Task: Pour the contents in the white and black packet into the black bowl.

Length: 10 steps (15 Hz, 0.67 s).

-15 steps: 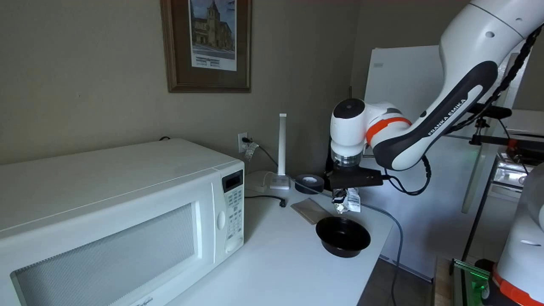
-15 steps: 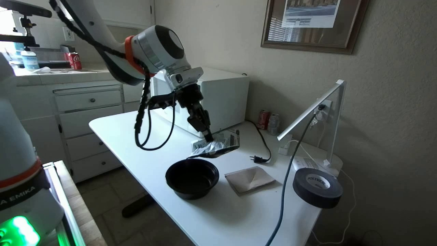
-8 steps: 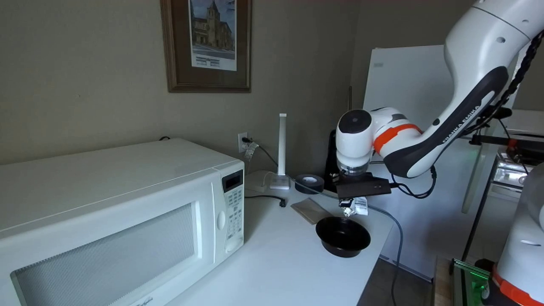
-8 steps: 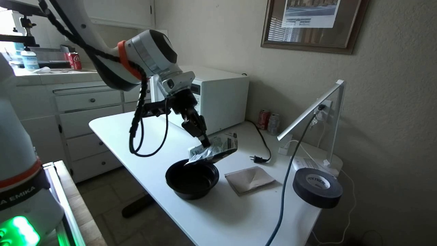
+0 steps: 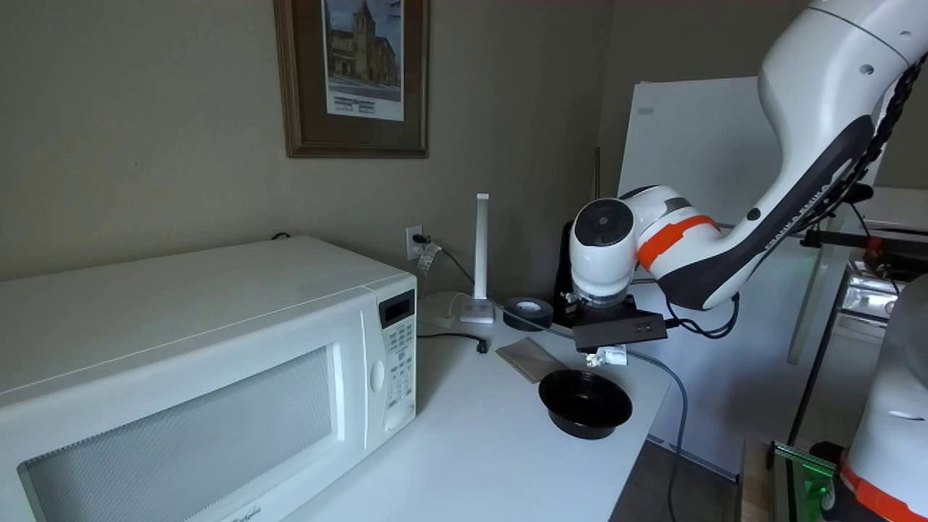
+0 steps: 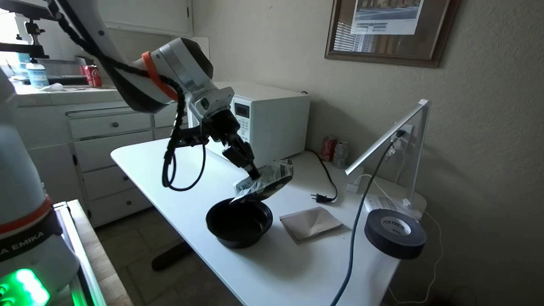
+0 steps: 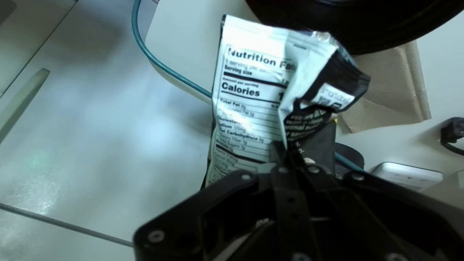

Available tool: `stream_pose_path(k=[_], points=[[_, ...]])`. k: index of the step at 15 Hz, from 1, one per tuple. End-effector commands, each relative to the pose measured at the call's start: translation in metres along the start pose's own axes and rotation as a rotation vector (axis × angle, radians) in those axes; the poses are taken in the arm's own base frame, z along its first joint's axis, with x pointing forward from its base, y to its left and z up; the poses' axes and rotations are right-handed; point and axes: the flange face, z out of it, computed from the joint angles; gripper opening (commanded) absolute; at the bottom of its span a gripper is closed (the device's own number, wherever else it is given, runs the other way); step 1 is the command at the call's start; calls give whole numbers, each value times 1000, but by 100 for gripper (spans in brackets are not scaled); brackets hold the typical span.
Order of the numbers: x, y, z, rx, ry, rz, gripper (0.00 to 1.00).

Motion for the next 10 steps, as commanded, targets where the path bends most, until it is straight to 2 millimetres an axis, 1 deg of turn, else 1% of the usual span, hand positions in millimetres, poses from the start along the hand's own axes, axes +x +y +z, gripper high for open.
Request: stream_pose_path(k=[1, 2, 5, 7, 8, 9, 10], points=[[-11, -12, -11, 25, 89, -6, 0], [-12, -15, -16, 42, 131, -11, 0], [-24, -22, -21, 41, 135, -34, 0], [-26, -23, -21, 27, 152, -45, 0], [-29, -21, -17, 3, 120, -60, 0], [-27, -20, -17, -12, 150, -55, 0], [-32, -20, -13, -22, 85, -92, 0]])
